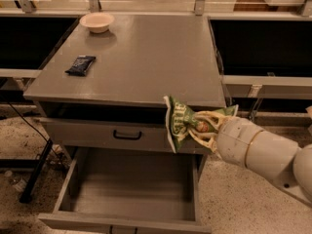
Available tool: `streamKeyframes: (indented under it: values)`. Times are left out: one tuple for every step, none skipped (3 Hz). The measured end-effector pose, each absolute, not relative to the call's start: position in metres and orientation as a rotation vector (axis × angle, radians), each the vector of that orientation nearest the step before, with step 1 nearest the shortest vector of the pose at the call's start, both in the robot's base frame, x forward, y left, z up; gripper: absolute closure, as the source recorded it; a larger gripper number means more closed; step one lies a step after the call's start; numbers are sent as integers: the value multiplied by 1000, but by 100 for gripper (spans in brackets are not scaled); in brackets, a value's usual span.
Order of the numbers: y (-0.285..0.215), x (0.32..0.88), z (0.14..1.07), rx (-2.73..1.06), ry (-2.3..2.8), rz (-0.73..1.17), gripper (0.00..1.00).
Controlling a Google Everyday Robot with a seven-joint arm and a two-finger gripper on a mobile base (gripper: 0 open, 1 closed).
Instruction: Pick green jalapeno chip bag from middle drawer and place on counter
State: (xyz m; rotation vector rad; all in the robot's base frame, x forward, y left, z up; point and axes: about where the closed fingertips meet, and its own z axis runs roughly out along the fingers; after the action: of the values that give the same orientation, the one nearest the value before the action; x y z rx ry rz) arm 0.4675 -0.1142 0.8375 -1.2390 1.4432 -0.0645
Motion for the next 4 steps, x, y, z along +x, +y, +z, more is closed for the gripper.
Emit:
streamKeyframes:
  values:
    - [-129, 460, 845, -1217, 1450, -105, 100]
    - [-121, 474, 844, -1218, 1437, -80, 100]
    - [-108, 498, 840, -1207, 1409, -28, 100]
    - [-91, 516, 839, -1222, 1385, 22, 100]
